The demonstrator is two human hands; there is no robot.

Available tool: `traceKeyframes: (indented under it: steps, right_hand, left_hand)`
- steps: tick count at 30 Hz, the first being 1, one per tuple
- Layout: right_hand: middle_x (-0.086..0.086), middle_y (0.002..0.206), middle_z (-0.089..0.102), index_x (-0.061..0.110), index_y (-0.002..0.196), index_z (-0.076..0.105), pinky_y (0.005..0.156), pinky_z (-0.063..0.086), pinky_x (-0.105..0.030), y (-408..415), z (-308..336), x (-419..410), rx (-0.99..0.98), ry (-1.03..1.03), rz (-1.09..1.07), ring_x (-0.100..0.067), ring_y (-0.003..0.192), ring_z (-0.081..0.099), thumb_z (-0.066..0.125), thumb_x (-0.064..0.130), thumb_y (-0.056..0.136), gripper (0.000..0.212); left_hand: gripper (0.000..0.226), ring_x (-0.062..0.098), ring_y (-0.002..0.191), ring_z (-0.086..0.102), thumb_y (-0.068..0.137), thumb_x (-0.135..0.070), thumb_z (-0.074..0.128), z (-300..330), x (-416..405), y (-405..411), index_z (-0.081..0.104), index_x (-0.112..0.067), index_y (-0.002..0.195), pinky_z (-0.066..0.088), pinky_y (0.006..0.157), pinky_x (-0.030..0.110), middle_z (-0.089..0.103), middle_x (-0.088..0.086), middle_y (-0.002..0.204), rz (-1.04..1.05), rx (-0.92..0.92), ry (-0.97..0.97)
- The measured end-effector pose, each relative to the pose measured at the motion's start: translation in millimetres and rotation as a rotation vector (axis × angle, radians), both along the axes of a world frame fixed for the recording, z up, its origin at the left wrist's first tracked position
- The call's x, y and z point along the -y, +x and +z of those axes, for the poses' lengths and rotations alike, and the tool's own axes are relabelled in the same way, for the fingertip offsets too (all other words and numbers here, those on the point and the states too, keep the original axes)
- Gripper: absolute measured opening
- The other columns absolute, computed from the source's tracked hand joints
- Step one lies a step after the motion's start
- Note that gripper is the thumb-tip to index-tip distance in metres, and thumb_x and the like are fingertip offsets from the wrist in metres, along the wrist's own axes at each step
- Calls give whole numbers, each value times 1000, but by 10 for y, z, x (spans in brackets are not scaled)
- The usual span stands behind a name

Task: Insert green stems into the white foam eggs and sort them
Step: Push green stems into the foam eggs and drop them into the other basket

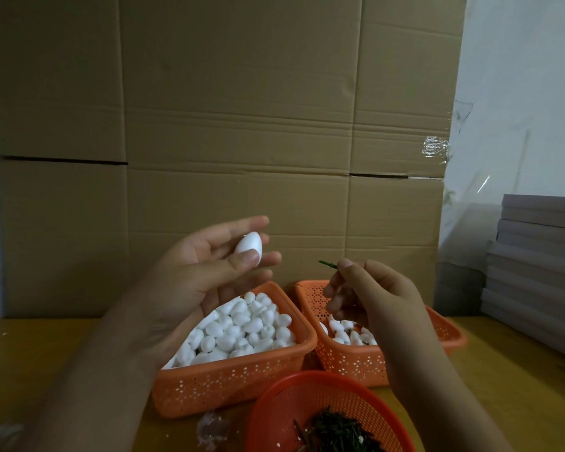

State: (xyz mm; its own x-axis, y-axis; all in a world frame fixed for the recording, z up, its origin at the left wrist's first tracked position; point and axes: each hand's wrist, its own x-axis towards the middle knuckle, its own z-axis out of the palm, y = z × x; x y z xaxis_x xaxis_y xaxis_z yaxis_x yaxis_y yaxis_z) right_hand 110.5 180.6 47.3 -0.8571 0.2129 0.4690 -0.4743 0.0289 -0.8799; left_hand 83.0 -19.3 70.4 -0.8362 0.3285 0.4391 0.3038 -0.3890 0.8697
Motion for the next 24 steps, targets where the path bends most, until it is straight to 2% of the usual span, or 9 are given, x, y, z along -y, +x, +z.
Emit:
traceKeyframes:
  steps: [5, 8, 10, 12, 14, 15, 17, 20, 24]
  right_hand:
    - [-7, 63, 68, 0, 72, 64, 53, 52, -18, -3, -3, 2, 3, 2, 5, -11, 52, 58, 55, 19, 95, 31]
    - [-6, 63, 67, -3, 74, 63, 52, 51, -18, -4, -1, 7, 0, -15, 17, -11, 51, 57, 54, 17, 95, 31]
    - [-6, 62, 67, -5, 75, 63, 51, 51, -18, -3, -1, 11, -6, -10, 20, -10, 50, 57, 54, 16, 95, 31]
    - [-5, 61, 67, -6, 75, 62, 51, 51, -17, -5, -4, 14, -9, -6, 22, -10, 50, 57, 54, 16, 95, 30]
    - [-5, 61, 67, -5, 74, 62, 52, 51, -18, -6, -5, 20, -8, -4, 27, -10, 50, 57, 53, 15, 95, 30]
    - [-5, 61, 67, -4, 74, 63, 52, 51, -18, -7, -5, 24, -7, -3, 29, -10, 50, 57, 53, 15, 95, 30]
    - [-5, 61, 66, -3, 73, 63, 52, 50, -19, -7, -5, 29, -8, 0, 32, -10, 50, 57, 54, 15, 95, 30]
    - [-5, 61, 66, -2, 72, 63, 52, 50, -19, -6, -4, 32, -12, 5, 30, -10, 50, 57, 54, 15, 95, 30]
    - [-5, 61, 66, -2, 71, 63, 52, 50, -19, -1, -12, 34, -14, 12, 28, -11, 51, 57, 54, 15, 95, 30]
  left_hand:
    - [40, 23, 100, 72, 69, -5, 68, 19, -43, 42, 60, -4, 108, 57, 65, 18, 74, 12, 108, 4, 10, 32]
    - [40, 23, 85, 75, 63, -13, 74, 27, -76, 51, 55, -8, 99, 57, 60, 19, 76, 9, 94, 67, -4, 46]
    - [41, 18, 68, 73, 59, -22, 77, 31, -100, 54, 56, -12, 93, 55, 54, 20, 74, 5, 79, 188, -55, -14]
    - [26, 11, 57, 68, 67, -27, 77, -3, -116, 33, 63, -20, 87, 52, 51, 17, 70, 0, 66, 415, -196, -187]
    - [9, 3, 50, 61, 76, -26, 76, -45, -132, 17, 69, -31, 78, 48, 49, 13, 68, -8, 64, 606, -336, -307]
    - [11, 1, 49, 59, 80, -24, 74, -63, -136, 11, 71, -35, 78, 46, 48, 12, 67, -12, 65, 644, -377, -323]
    - [21, 0, 52, 60, 85, -18, 70, -66, -139, 19, 73, -39, 82, 46, 51, 11, 68, -14, 69, 638, -407, -329]
    - [30, 1, 63, 65, 90, -9, 63, -46, -133, 38, 73, -37, 93, 50, 60, 13, 73, -8, 79, 585, -406, -332]
    - [31, 14, 94, 72, 95, 4, 49, -19, -143, 51, 68, -18, 107, 56, 67, 19, 71, -5, 110, 297, -249, -130]
